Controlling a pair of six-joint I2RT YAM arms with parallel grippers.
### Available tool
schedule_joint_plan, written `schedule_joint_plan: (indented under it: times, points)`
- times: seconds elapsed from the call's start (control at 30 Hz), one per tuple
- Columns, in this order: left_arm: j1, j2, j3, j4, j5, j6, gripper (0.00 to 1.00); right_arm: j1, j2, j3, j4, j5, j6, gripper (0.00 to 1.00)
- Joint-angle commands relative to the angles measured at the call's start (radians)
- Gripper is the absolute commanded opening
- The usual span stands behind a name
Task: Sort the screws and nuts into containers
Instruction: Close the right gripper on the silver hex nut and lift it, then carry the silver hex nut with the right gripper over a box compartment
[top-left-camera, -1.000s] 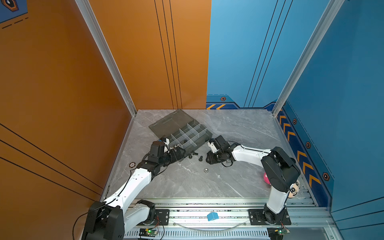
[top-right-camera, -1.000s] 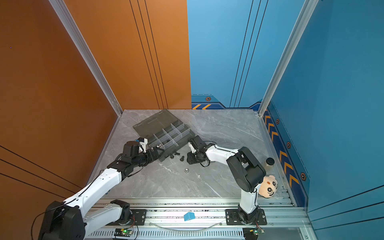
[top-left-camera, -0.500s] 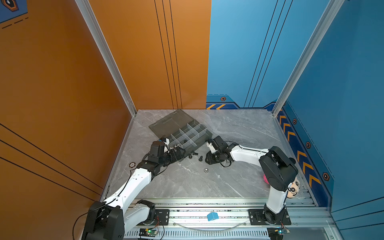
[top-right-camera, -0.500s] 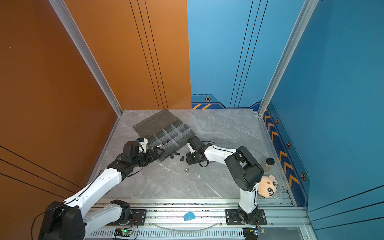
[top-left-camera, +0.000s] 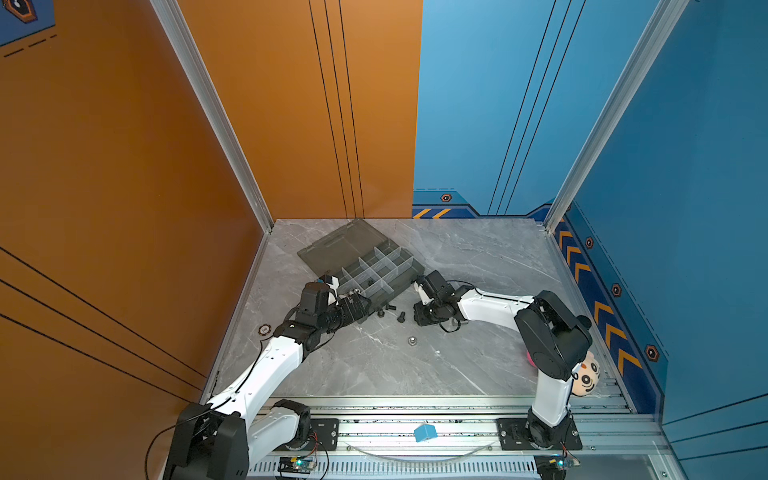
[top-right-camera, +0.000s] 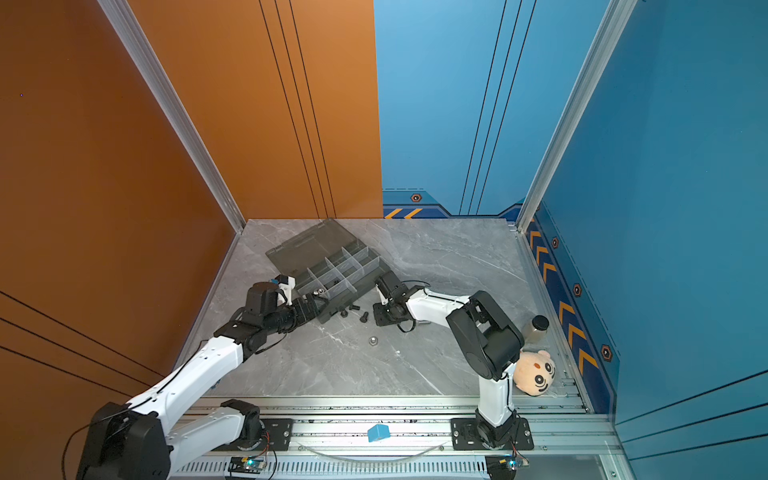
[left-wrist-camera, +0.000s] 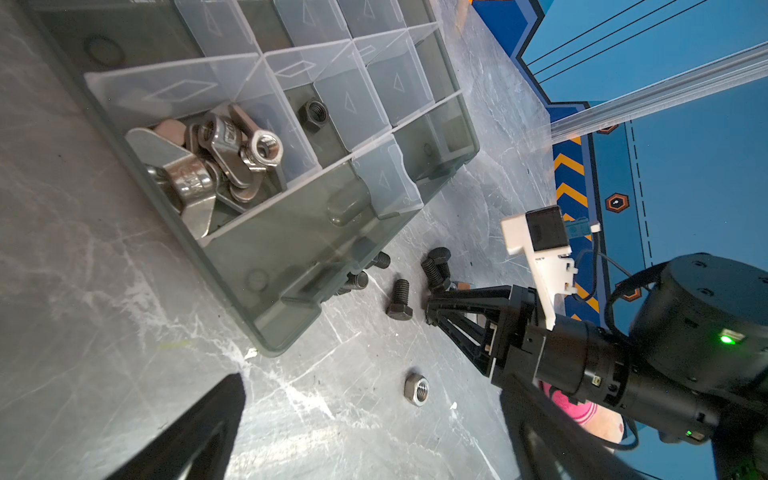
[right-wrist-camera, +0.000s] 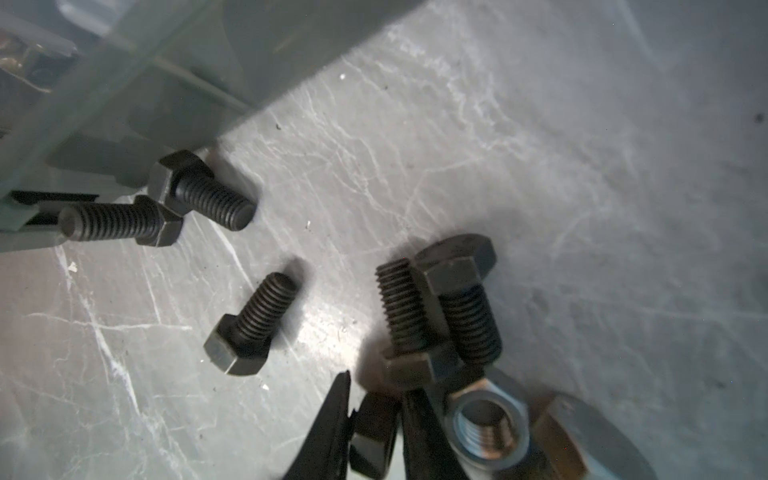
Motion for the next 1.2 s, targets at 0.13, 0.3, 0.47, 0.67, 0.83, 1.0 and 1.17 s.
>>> schedule_joint_plan:
  times: [0.13, 0.3, 0.47, 0.67, 0.83, 1.0, 1.17]
  points:
    - [0.000, -0.013, -0.009, 0.004, 0.003, -0.006, 0.98, -0.004, 0.029, -0.008, -0.071, 0.012, 0.011, 0.08]
    - [0.002, -0.021, -0.008, -0.002, 0.009, -0.004, 0.98, -0.065, -0.018, -0.019, -0.014, -0.165, 0.012, 0.00]
    - [0.013, -0.031, -0.014, 0.001, 0.024, -0.009, 0.98, -0.151, -0.106, 0.010, 0.021, -0.367, 0.002, 0.00]
    - [0.036, -0.048, -0.021, -0.015, 0.041, -0.001, 0.98, -0.199, -0.145, 0.150, -0.057, -0.437, -0.060, 0.00]
    - [0.046, -0.062, -0.024, -0.017, 0.047, -0.004, 0.98, -0.194, -0.113, 0.278, -0.065, -0.432, -0.087, 0.00]
    - [0.055, -0.067, -0.027, -0.017, 0.054, -0.006, 0.98, -0.166, -0.043, 0.361, 0.029, -0.409, -0.048, 0.00]
    - [0.060, -0.066, -0.029, -0.015, 0.059, -0.009, 0.98, -0.109, 0.062, 0.470, 0.032, -0.349, -0.058, 0.00]
